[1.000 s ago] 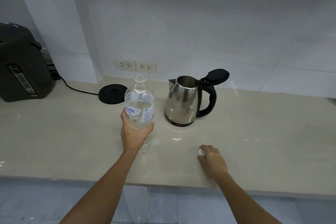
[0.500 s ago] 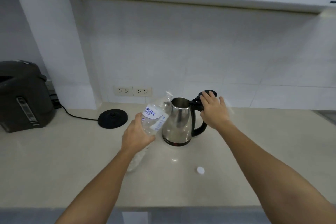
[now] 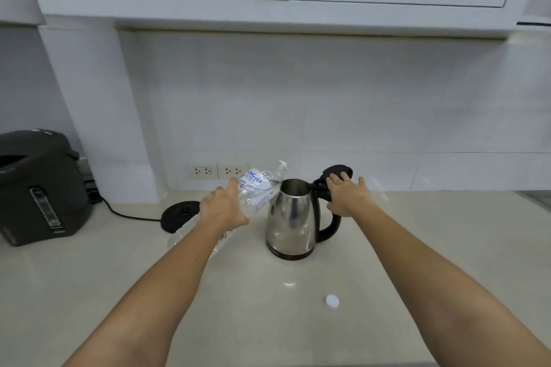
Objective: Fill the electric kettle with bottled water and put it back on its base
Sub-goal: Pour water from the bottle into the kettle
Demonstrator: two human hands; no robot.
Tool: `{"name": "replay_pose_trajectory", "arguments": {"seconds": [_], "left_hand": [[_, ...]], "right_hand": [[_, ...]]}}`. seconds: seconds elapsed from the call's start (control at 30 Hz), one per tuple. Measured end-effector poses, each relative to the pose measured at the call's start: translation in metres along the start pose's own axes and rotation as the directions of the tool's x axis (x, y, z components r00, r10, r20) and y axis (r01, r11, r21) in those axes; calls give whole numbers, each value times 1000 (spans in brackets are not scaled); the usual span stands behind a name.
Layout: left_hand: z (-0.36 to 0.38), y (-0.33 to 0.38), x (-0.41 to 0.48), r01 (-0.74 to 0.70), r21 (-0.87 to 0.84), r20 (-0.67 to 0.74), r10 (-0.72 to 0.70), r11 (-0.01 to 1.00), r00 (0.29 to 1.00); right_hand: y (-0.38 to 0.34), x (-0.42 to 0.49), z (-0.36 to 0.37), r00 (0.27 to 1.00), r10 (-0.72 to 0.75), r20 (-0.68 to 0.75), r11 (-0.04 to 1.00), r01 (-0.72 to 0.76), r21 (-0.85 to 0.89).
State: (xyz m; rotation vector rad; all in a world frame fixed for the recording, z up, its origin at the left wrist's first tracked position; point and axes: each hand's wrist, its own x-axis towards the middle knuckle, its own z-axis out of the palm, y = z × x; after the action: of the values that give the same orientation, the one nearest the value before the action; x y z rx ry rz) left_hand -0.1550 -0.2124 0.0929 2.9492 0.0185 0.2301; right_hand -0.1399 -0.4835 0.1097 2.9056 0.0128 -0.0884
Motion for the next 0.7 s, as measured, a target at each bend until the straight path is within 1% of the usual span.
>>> {"name": "replay_pose_trajectory", "arguments": {"seconds": [0.13,0.3,0.47,0.7], "left_hand": [[-4,1,5,-17,89,26,14,996,1000],[-4,2,8,-38,146,20,36,989,999],[-5,3,10,-30,137,24,27,990,999],[-9,6,10,-28,184,39,21,982,999]], "right_hand": [[0,-1,1,1000,10,12,1000,-10,28],[0,-1,1,1000,5,11,998,-5,63],[0,-2,2,1000,6,3,996,-6,92],[1,-1,5,1000,7,-2,993,-6,119]]}}
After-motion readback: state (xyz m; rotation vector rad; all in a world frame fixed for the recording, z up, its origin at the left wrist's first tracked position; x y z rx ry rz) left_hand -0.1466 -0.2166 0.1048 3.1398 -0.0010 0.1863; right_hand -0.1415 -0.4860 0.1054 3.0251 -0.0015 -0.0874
